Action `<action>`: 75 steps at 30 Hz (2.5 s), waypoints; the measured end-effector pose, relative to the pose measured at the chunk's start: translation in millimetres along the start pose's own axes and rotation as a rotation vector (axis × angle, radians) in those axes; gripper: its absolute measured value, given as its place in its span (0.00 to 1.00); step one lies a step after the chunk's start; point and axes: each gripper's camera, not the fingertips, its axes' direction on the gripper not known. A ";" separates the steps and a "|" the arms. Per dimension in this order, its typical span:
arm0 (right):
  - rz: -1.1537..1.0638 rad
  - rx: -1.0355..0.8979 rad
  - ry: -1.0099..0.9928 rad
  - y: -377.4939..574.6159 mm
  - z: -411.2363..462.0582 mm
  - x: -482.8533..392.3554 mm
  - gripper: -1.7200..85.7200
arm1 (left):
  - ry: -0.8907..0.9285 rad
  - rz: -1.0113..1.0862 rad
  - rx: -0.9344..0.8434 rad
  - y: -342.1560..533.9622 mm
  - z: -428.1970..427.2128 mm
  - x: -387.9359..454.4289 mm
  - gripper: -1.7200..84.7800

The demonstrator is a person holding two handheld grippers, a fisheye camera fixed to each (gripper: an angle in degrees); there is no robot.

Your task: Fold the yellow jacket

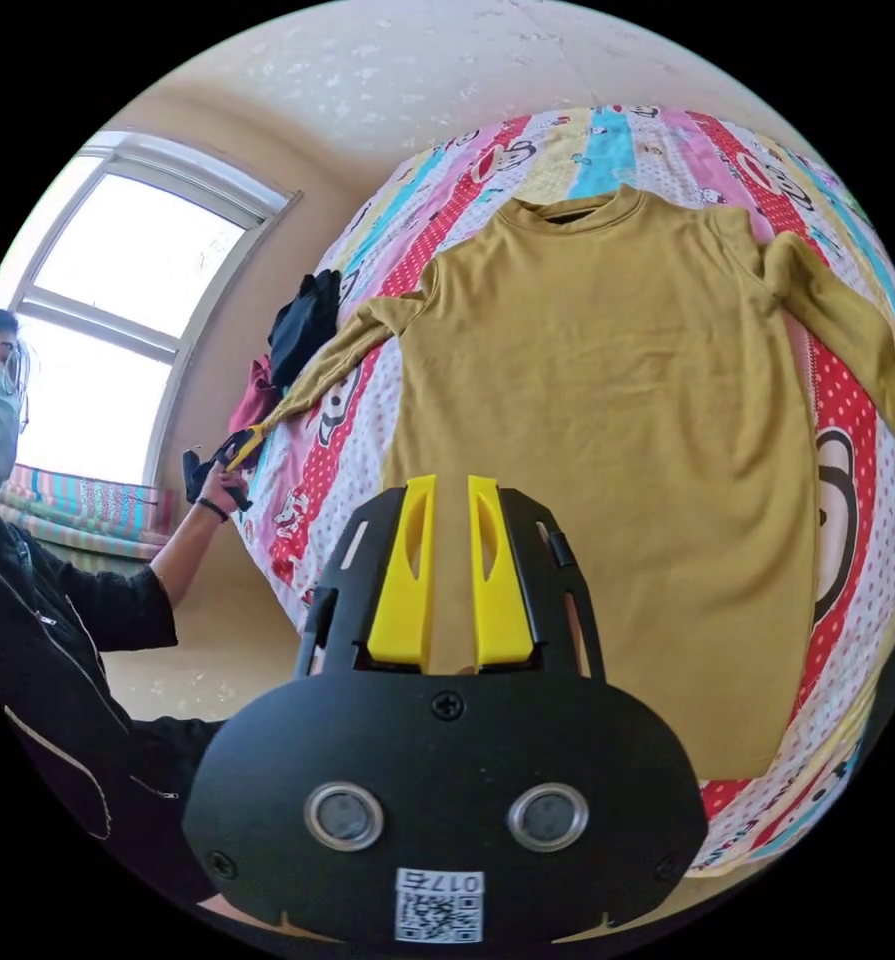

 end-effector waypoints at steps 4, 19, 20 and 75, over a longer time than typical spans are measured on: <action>0.014 0.017 0.003 -2.1 11.1 -10.1 0.08 | -0.004 0.108 0.058 -3.4 -66.2 19.0 0.02; -0.321 -0.015 -0.065 -148.7 139.7 -136.7 0.11 | 0.149 -0.220 0.259 90.4 -126.0 -80.7 0.14; -0.382 -0.016 -0.054 -167.7 159.1 -157.8 0.11 | 0.187 -0.250 0.248 93.8 -119.1 -82.3 0.15; -0.580 0.067 -0.667 -170.6 280.4 -301.6 0.06 | 0.244 0.088 0.299 180.0 -46.0 16.1 0.10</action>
